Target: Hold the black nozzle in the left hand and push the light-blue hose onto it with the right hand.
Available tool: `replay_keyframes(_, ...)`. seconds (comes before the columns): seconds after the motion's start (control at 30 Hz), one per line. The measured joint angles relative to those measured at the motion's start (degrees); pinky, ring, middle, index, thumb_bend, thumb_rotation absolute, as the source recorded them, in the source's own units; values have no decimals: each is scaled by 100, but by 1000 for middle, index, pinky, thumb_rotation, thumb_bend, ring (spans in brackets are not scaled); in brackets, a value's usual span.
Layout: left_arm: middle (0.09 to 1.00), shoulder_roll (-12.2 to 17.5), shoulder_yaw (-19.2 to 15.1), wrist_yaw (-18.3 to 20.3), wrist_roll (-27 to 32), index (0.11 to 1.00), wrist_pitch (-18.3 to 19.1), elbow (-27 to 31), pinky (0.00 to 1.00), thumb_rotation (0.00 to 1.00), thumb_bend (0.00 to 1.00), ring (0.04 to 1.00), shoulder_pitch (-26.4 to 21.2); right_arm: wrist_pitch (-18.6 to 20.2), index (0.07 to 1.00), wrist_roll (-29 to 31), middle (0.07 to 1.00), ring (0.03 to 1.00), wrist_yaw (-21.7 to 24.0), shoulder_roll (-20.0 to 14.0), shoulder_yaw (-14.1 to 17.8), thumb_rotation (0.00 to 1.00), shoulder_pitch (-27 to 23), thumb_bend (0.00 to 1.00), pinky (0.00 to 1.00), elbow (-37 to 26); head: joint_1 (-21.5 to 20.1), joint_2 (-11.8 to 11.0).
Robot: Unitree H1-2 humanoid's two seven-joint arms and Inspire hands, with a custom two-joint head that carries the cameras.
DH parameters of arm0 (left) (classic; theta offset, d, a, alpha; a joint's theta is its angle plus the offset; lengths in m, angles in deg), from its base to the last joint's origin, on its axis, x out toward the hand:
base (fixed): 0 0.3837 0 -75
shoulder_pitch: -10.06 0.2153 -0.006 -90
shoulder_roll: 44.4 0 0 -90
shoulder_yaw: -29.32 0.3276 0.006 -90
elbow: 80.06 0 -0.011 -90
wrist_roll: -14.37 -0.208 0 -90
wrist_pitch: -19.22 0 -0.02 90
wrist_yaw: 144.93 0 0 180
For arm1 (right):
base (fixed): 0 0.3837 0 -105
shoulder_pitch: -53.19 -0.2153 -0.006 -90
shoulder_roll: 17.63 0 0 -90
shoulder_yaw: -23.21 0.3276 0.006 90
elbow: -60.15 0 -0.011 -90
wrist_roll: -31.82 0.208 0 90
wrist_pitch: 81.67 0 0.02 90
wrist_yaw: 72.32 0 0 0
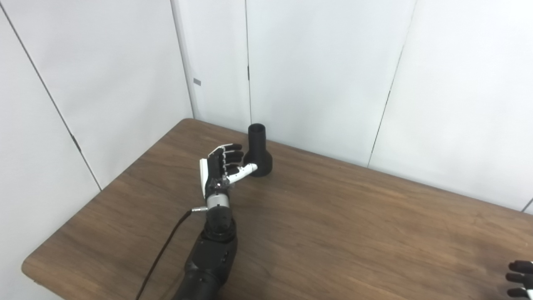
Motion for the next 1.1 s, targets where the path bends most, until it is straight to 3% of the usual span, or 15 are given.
replay_keyframes(0.33, 724, 181, 352, 13, -389, 731, 221, 107, 699, 69, 982, 739, 97, 74, 579, -21, 615, 581, -5, 6, -4, 664, 60, 580, 432, -176, -18, 18)
replay_keyframes(0.4, 768, 213, 413, 3, -478, 786, 263, 107, 777, 114, 985, 788, 98, 73, 579, -21, 615, 580, -5, 6, -4, 667, 60, 589, 430, -175, -18, 18)
replay_keyframes(0.47, 852, 306, 559, 18, -639, 858, 420, 127, 936, 187, 997, 896, 101, 74, 578, -20, 615, 581, -5, 6, -4, 665, 60, 587, 430, -174, -18, 18)
replay_keyframes(0.53, 934, 438, 751, 64, -817, 924, 601, 178, 987, 259, 1000, 976, 102, 74, 579, -22, 614, 581, -5, 6, -4, 668, 60, 573, 430, -174, -18, 26)
replay_keyframes(0.67, 997, 613, 929, 317, -923, 973, 923, 335, 1000, 304, 1000, 999, 105, 72, 578, -26, 613, 580, -3, 6, -5, 669, 60, 587, 430, -169, -26, 26)
replay_keyframes(1.1, 976, 913, 1239, 947, -960, 961, 1583, 660, 1000, 321, 1000, 1000, 31, 84, 578, -23, 612, 580, -4, 6, -4, 663, 69, 582, 428, -177, -88, 35)
